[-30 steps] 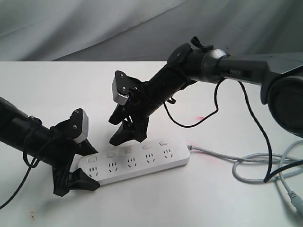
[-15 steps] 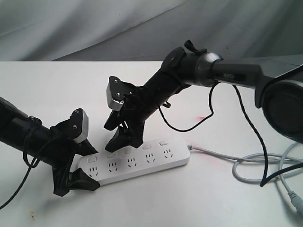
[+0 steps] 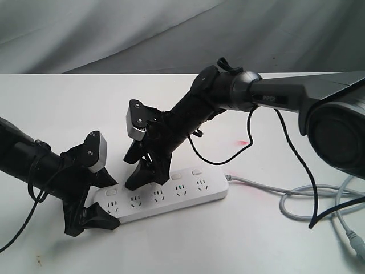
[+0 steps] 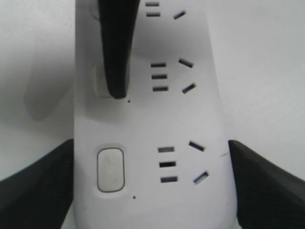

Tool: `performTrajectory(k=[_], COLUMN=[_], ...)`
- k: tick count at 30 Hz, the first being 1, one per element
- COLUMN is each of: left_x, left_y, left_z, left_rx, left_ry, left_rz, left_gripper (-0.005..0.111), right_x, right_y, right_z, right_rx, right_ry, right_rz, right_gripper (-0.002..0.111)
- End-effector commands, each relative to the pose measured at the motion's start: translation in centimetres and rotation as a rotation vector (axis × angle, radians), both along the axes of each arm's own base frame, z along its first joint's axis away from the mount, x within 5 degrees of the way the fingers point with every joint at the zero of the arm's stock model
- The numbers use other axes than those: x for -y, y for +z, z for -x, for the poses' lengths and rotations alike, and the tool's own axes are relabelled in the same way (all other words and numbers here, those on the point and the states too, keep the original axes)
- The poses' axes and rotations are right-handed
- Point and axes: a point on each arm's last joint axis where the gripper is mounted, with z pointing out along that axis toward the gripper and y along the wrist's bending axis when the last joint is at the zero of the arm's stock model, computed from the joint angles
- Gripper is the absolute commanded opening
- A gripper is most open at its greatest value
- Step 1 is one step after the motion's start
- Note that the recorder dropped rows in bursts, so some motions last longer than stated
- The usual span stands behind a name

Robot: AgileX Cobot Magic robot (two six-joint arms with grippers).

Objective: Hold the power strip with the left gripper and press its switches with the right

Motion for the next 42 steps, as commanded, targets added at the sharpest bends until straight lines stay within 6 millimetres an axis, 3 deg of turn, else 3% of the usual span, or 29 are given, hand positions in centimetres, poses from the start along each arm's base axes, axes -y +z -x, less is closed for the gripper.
performTrajectory(k=[1,15,26,42], left_x=[0.2,0.2,0.2,0.2], left_y=[0.1,0.1,0.1,0.1], left_z=[-0.2,-0.2,-0.2,-0.2], left_rx=[-0.001,-0.001,-0.001,-0.001], left_ry=[0.008,0.008,0.008,0.008], left_rz=[0.003,0.003,0.003,0.003], left_gripper=[0.0,0.0,0.0,0.0], right_x=[-0.1,-0.1,-0.1,0.2], right_y=[0.3,0.3,1.6,0.3], right_z=[-0.1,-0.3,0.0,-0.4], right_rx=[0.012,0.021,0.001,0.063], right_ry=[-0.016,-0.049,-0.031,-0.033], right_rz=[-0.012,-0.003,-0.028,0.042], right_gripper=[0.065,0.065,0.065,0.065])
